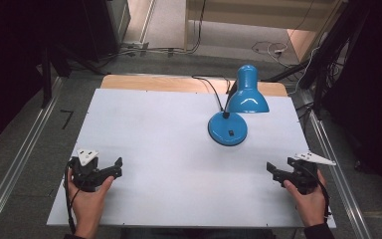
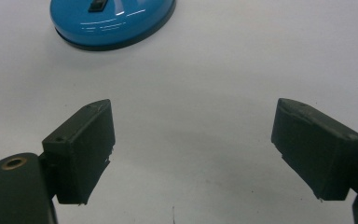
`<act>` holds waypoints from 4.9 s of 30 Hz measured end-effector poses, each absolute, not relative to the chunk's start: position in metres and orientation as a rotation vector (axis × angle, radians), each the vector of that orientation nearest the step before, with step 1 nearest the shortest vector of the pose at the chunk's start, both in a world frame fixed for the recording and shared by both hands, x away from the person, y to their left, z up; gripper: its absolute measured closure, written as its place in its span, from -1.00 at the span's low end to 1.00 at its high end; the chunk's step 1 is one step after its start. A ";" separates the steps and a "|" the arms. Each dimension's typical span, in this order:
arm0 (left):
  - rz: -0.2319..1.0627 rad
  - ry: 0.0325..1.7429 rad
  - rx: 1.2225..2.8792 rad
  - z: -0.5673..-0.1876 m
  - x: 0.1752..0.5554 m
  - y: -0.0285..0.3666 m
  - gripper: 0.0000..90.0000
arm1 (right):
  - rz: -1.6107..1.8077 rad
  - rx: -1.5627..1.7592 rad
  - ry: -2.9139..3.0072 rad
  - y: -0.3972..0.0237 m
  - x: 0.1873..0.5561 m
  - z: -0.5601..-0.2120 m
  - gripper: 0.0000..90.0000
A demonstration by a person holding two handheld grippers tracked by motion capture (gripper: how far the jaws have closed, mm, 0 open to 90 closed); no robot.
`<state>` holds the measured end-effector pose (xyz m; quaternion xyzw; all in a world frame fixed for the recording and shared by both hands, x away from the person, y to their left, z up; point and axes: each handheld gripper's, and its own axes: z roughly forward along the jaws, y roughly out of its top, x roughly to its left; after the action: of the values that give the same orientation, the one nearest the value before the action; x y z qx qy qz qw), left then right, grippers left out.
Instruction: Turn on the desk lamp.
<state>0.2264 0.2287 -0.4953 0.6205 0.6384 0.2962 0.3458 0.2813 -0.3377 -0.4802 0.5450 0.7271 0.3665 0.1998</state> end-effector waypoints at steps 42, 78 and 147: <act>0.774 1.658 1.612 -0.496 0.227 0.228 -0.88 | 1.046 1.486 2.061 -0.312 0.307 -0.475 -0.73; 0.765 1.657 1.610 -0.496 0.227 0.228 -0.88 | 1.052 1.452 2.085 -0.294 0.331 -0.471 -0.72; 0.749 1.659 1.609 -0.497 0.228 0.229 -0.87 | 1.107 1.367 2.095 -0.243 0.370 -0.483 0.95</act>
<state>0.2279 0.2288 -0.4972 0.6206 0.6401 0.2890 0.3487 0.3700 -0.2434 -0.4830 0.4894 0.7501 0.3965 0.2018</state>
